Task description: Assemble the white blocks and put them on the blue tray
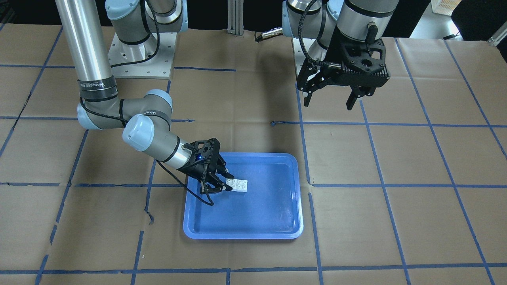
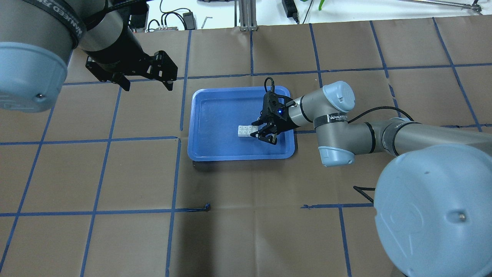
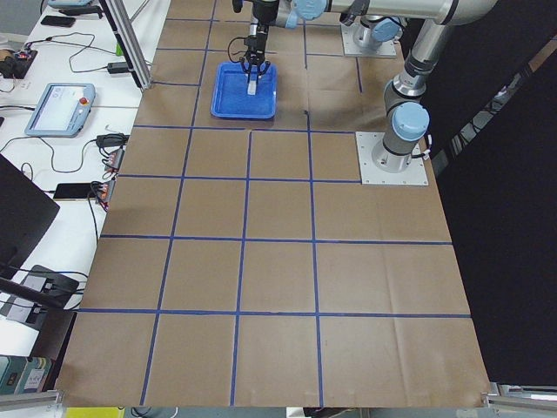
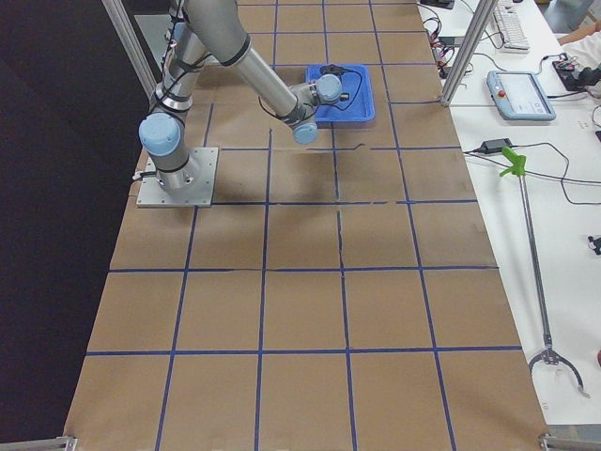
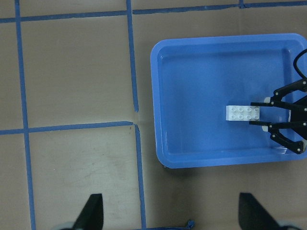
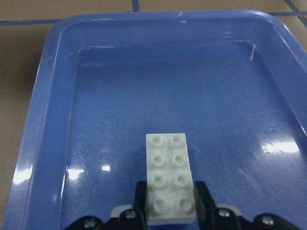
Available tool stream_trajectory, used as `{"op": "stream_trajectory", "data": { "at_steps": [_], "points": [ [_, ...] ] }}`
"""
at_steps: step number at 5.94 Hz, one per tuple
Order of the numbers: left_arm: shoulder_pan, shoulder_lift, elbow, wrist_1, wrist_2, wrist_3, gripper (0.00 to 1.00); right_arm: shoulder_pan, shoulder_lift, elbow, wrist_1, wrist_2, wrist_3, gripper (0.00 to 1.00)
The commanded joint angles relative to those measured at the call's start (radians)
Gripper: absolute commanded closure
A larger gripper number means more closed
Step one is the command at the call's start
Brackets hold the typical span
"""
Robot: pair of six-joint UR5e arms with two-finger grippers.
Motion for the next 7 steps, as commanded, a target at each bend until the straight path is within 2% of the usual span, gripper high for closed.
{"op": "stream_trajectory", "data": {
  "at_steps": [1,2,6,7],
  "points": [
    [0.0,0.0,-0.002,0.0,0.0,0.0,0.01,0.0,0.001,0.001,0.001,0.0,0.0,0.67],
    [-0.002,0.0,-0.002,0.0,0.0,0.0,0.01,0.0,0.001,0.001,0.001,0.0,0.0,0.67],
    [-0.002,0.0,-0.001,-0.002,0.0,-0.005,0.01,0.0,-0.001,0.001,0.001,0.008,0.0,0.49],
    [-0.002,0.0,-0.001,-0.002,0.002,-0.005,0.01,0.0,-0.001,-0.001,0.001,0.008,0.0,0.49]
  ]
}}
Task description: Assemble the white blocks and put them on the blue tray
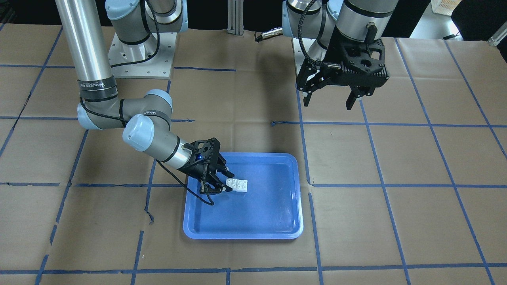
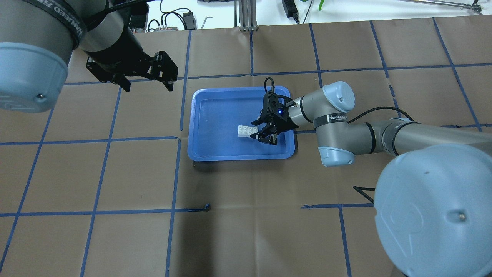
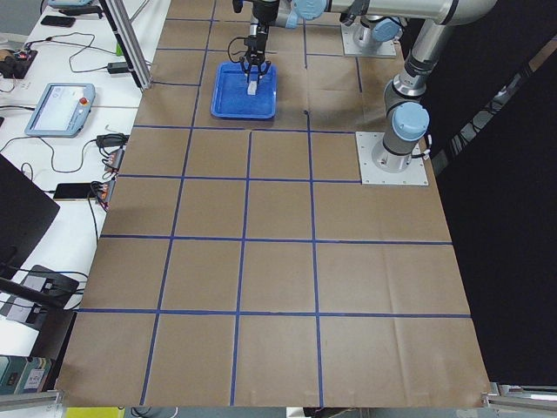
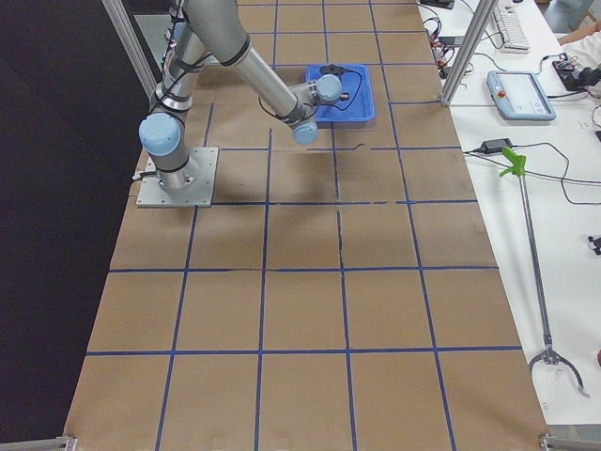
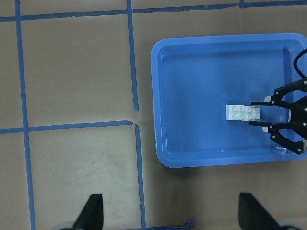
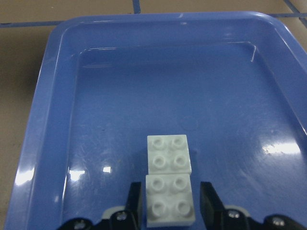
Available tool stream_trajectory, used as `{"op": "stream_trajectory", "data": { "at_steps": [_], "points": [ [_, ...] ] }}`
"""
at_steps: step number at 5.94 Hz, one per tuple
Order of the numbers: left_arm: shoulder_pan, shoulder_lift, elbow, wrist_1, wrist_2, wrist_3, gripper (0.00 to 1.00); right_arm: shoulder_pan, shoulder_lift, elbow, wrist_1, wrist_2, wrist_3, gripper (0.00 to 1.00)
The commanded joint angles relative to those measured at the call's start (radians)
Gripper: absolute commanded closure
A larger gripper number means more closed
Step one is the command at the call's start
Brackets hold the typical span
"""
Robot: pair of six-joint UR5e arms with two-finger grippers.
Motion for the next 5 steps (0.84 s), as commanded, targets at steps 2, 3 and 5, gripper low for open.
{"op": "stream_trajectory", "data": {
  "at_steps": [2,3,5],
  "points": [
    [0.0,0.0,0.0,0.0,0.001,0.0,0.01,-0.001,0.0,-0.004,0.002,-0.001,0.002,0.4],
    [0.0,0.0,0.0,0.0,0.001,0.0,0.01,-0.001,-0.008,-0.041,0.003,-0.004,0.094,0.07],
    [0.0,0.0,0.002,-0.002,0.001,0.0,0.01,-0.017,-0.053,-0.195,0.184,-0.089,0.173,0.01]
  ]
}}
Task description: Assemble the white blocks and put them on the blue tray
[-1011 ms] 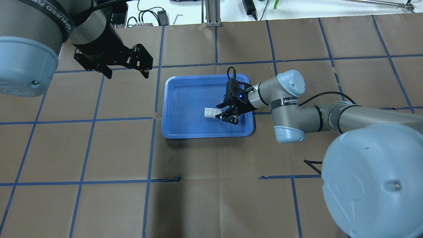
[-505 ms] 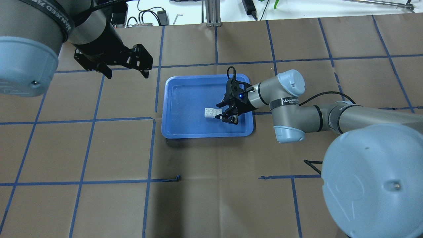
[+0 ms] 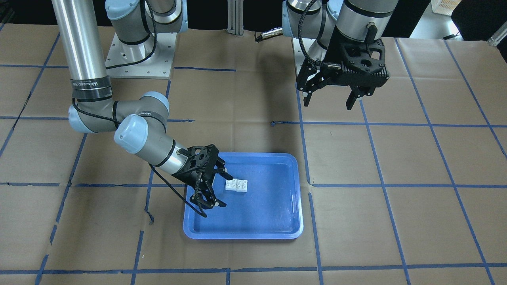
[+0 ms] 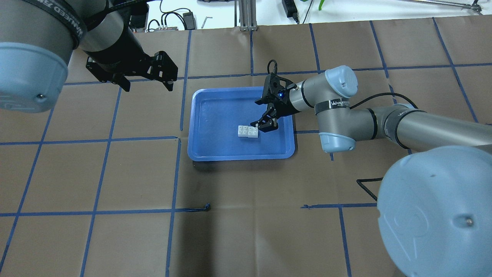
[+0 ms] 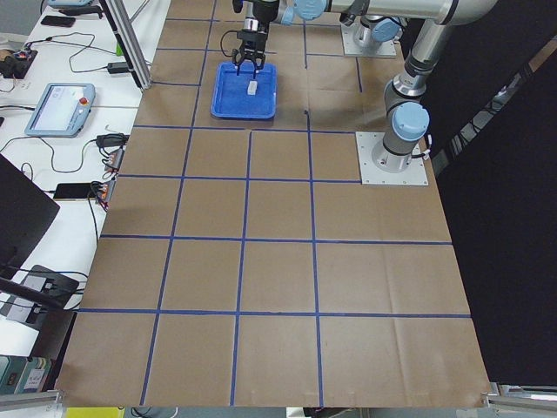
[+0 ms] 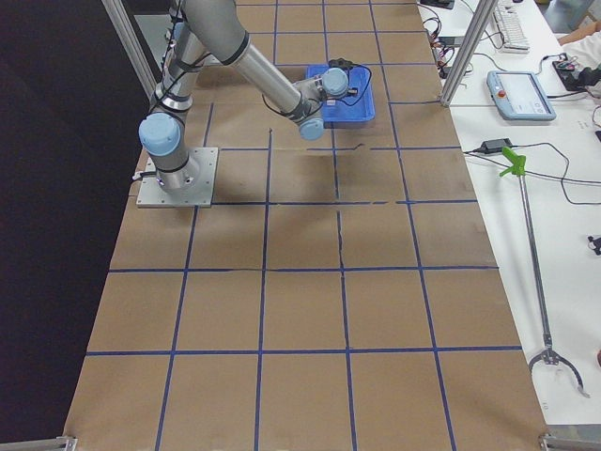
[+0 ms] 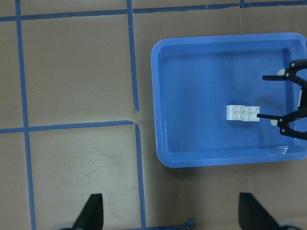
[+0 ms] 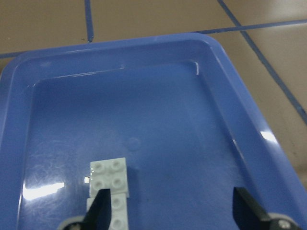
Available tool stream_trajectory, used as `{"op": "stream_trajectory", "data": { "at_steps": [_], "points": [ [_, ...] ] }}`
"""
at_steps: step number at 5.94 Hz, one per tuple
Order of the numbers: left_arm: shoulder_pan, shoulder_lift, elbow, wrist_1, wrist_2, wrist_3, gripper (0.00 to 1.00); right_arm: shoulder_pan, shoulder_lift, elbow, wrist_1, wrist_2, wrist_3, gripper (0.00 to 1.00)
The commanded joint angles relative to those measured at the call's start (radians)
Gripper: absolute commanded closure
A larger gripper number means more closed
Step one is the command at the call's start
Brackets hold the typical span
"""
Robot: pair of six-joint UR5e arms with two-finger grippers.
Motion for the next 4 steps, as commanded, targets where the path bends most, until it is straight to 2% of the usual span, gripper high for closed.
{"op": "stream_trajectory", "data": {
  "at_steps": [1,2,3,4],
  "points": [
    [0.0,0.0,0.005,-0.007,0.002,0.0,0.01,-0.005,-0.089,-0.155,0.339,-0.115,0.037,0.0],
    [0.0,0.0,0.012,-0.019,0.002,-0.003,0.01,-0.008,-0.13,-0.258,0.569,-0.203,0.078,0.0],
    [0.0,0.003,0.022,-0.062,0.009,-0.005,0.01,-0.008,-0.153,-0.36,0.748,-0.361,0.232,0.0],
    [0.0,0.008,0.022,-0.07,0.034,-0.008,0.01,-0.008,-0.177,-0.437,0.881,-0.472,0.371,0.0]
  ]
}}
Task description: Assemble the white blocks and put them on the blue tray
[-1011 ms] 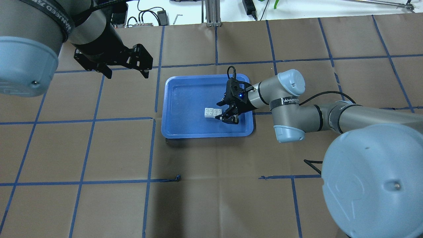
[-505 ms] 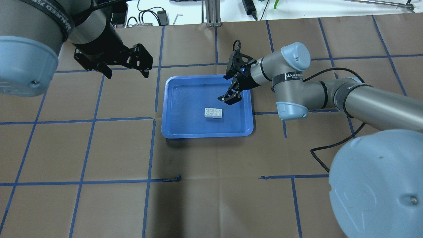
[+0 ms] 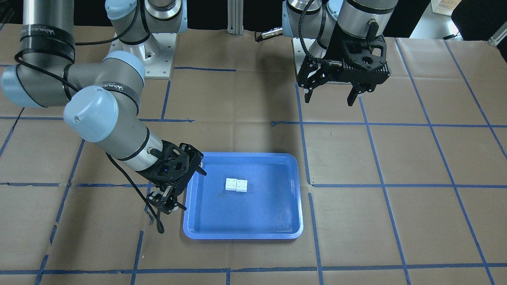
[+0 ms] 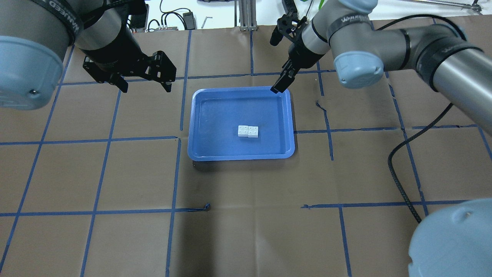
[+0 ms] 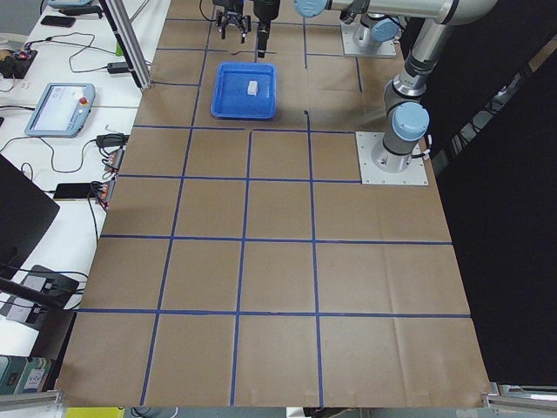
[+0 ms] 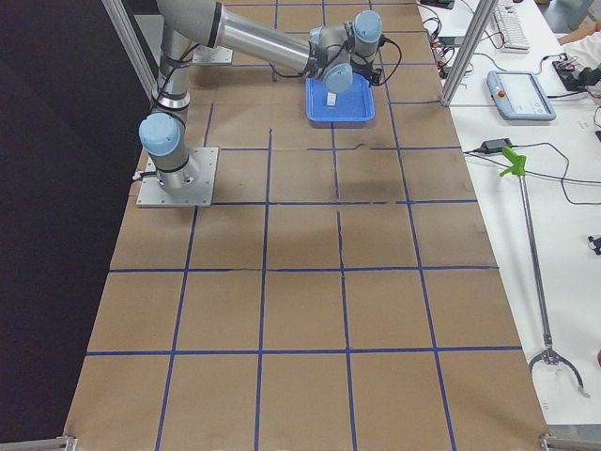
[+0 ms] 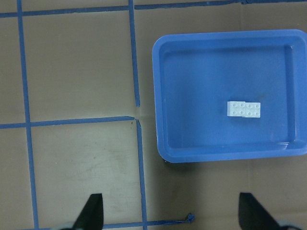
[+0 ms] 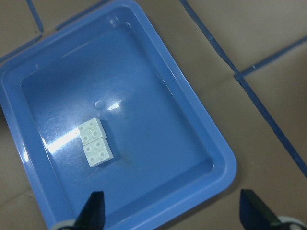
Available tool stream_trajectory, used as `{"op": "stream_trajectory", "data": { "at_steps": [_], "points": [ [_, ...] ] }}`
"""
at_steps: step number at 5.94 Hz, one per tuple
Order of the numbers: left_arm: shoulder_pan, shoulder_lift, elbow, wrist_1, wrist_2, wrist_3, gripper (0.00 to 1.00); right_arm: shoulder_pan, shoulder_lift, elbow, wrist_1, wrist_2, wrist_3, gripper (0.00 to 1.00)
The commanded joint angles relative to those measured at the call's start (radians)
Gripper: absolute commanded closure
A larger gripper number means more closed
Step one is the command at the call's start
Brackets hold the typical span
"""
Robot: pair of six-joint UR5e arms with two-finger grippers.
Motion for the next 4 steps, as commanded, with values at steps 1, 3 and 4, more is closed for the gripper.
{"op": "stream_trajectory", "data": {
  "at_steps": [1,3,4],
  "points": [
    [0.002,0.004,0.003,-0.022,0.018,-0.003,0.01,0.001,-0.063,-0.11,0.221,-0.178,0.193,0.0],
    [0.005,0.005,0.007,-0.029,0.017,-0.004,0.01,-0.002,-0.148,-0.111,0.364,-0.264,0.467,0.0],
    [0.005,0.002,0.029,-0.058,0.018,-0.006,0.01,-0.006,-0.199,-0.11,0.444,-0.267,0.615,0.0]
  ]
}}
